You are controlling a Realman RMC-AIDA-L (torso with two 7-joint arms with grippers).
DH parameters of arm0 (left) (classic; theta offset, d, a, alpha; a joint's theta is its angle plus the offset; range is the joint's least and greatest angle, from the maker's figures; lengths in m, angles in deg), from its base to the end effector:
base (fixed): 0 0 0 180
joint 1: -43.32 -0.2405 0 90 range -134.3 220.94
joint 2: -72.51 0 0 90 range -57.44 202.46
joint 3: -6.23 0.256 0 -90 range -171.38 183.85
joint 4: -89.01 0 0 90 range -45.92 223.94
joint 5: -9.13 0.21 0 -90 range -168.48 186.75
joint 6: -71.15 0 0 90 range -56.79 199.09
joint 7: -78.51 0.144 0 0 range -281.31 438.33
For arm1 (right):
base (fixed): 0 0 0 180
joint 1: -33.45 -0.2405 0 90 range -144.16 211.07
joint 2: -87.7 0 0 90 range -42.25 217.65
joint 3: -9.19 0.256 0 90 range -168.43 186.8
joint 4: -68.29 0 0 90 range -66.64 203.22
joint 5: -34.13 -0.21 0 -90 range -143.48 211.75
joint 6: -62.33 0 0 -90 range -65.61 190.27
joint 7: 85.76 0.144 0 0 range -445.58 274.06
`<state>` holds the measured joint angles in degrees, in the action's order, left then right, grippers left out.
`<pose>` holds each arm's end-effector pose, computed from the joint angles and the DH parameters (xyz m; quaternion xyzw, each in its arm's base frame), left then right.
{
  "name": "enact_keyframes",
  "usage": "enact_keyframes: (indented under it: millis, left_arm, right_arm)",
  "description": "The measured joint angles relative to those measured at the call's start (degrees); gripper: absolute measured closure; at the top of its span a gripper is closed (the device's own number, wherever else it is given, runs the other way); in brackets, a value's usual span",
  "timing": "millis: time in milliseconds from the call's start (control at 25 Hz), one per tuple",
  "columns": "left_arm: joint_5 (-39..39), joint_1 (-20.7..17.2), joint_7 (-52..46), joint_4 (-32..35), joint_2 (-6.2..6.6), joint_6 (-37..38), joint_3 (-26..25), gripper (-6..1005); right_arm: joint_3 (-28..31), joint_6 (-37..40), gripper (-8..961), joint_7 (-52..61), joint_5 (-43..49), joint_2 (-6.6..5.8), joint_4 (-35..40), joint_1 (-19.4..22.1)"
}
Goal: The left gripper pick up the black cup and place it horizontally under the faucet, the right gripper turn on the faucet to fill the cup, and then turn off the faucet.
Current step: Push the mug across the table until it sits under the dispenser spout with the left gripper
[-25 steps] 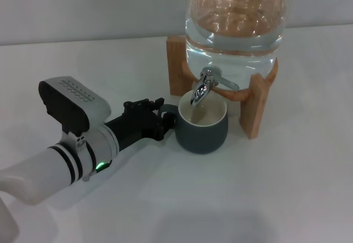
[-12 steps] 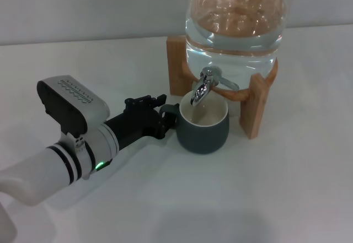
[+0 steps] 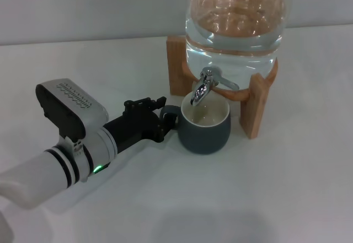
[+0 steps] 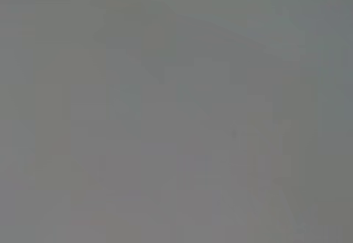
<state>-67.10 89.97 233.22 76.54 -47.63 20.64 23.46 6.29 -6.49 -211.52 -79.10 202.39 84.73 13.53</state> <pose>-0.2271 0.3515 -0.1358 -0.9172 -0.1775 -0.2125 0.2866 0.4230 0.2911 0.1426 -0.4817 0.3631 0.4331 0.6697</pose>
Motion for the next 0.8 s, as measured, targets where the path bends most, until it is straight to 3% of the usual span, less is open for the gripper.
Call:
enact_keyframes:
  millis: [800]
  left_arm:
    - [2.4, -0.7, 0.0, 0.1, 0.07, -1.2, -0.1, 628]
  right_arm:
    - [0.0, 1.2, 112, 0.0, 0.0, -0.09, 0.0, -0.1]
